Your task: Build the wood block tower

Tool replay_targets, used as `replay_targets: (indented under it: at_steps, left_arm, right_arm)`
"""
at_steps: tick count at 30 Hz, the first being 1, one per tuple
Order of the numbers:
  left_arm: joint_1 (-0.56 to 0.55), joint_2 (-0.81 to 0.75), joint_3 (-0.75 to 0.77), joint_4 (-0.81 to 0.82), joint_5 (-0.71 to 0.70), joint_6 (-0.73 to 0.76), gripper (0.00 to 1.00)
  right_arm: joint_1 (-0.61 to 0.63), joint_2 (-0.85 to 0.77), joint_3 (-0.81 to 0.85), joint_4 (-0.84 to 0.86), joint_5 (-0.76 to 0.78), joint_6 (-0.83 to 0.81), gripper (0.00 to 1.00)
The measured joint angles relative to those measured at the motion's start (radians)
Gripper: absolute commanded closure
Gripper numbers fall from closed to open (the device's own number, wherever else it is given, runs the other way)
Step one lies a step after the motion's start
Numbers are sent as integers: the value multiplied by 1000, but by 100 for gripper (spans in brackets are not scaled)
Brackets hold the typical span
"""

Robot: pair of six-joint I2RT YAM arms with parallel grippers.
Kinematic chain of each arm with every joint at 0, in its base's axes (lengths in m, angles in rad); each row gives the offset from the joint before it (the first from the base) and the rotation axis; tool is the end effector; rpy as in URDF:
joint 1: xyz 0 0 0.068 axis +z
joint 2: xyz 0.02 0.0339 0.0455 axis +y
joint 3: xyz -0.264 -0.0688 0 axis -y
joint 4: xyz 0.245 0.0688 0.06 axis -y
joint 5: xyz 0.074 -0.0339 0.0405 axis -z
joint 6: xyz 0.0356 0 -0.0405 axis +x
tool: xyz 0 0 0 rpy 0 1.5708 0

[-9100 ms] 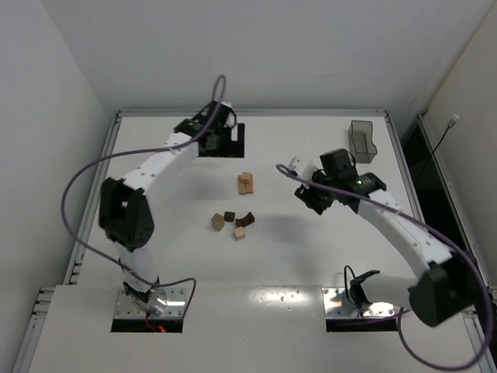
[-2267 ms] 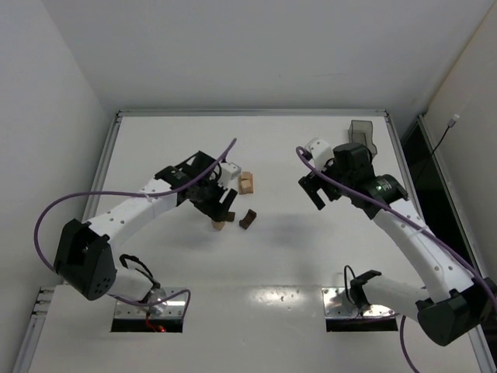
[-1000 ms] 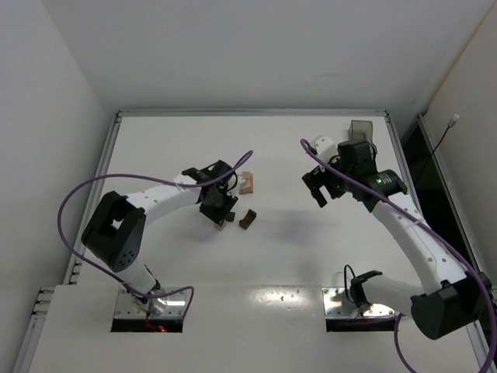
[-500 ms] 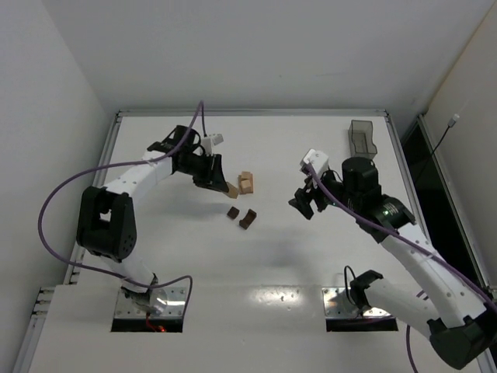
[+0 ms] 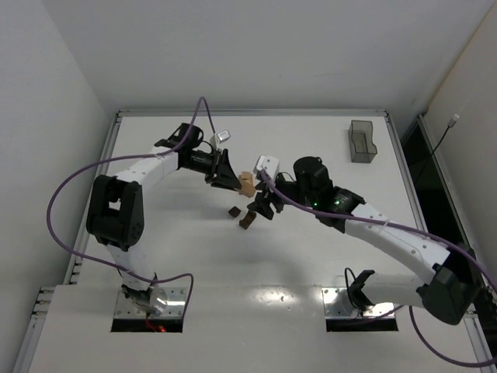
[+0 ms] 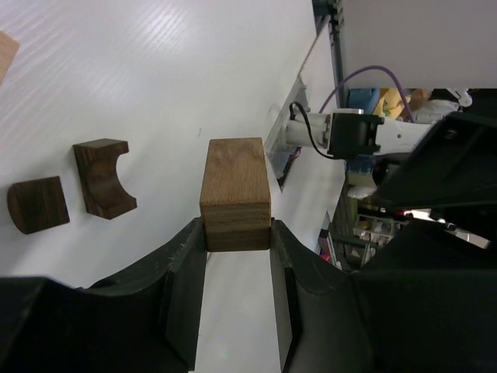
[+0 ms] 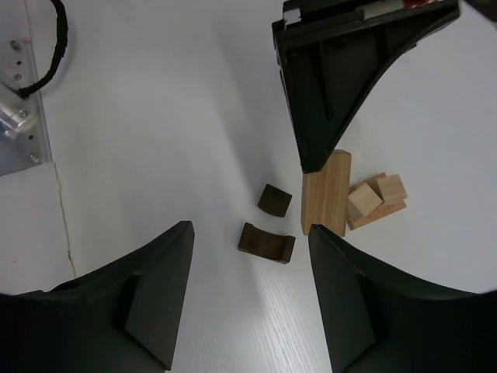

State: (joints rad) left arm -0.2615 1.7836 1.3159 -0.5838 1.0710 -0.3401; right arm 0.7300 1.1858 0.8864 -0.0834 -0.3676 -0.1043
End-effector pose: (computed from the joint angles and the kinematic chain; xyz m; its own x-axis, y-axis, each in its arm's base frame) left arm 0.3461 -0.1250 0.2356 -0.9723 0.0947 -0.2137 0.2337 0.4052 -0.8839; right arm 0.1942 0.1910 0.3032 -0.1862 -0.2970 -0.9366 -0.8950 0.4446 0.0369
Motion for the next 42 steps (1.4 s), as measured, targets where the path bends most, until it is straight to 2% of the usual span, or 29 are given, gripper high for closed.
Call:
replay_targets:
  at_steps: [8, 14, 42]
  left_arm:
    - [0, -50, 1, 5, 43, -10, 100]
    - [1, -81, -17, 5, 47, -9, 100]
    - [2, -95, -54, 16, 43, -15, 100]
  right_arm:
    - [12, 158, 44, 21, -8, -39, 50]
    - [12, 227, 120, 26, -3, -61, 50]
    - [14, 270, 145, 30, 42, -170, 52]
